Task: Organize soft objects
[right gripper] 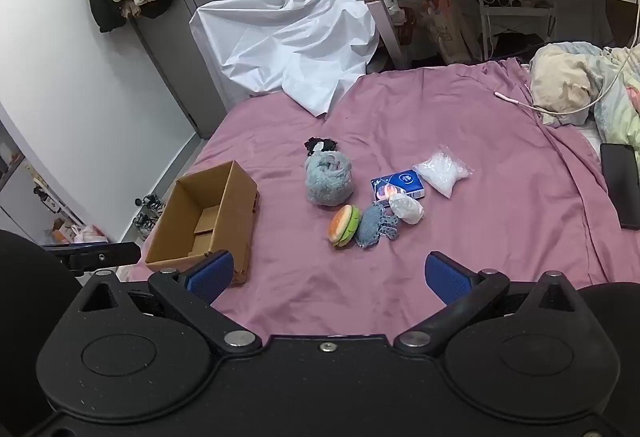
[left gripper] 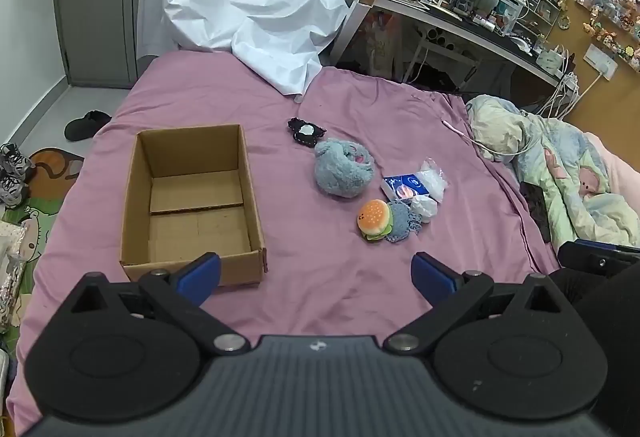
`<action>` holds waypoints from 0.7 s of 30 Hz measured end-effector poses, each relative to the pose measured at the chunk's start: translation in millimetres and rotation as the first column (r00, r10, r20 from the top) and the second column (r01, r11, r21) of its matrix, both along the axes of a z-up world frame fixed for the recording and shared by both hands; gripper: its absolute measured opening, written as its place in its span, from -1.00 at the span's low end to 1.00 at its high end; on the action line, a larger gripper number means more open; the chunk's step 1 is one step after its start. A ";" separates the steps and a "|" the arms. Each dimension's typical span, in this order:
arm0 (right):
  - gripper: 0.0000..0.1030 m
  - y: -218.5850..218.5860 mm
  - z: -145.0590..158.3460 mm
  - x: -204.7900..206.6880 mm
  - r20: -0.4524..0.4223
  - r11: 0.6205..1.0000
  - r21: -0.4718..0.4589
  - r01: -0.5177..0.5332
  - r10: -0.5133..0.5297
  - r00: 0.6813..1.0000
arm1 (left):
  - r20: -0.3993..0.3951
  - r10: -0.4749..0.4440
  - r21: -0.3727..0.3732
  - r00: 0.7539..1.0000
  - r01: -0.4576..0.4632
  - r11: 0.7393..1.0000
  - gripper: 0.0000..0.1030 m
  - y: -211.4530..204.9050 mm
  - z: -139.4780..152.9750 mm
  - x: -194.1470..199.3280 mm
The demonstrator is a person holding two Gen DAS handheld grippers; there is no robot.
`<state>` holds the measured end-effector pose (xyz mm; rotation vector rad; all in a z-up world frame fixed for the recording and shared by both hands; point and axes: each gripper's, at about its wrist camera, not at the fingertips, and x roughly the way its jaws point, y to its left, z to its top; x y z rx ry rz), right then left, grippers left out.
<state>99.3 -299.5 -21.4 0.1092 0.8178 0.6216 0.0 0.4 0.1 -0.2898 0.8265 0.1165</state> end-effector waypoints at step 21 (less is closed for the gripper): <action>1.00 5.2 4.3 -3.9 0.027 0.999 -0.029 -0.014 0.015 1.000 | 0.004 0.001 0.001 1.000 -0.001 1.000 0.95 0.0 -0.1 0.0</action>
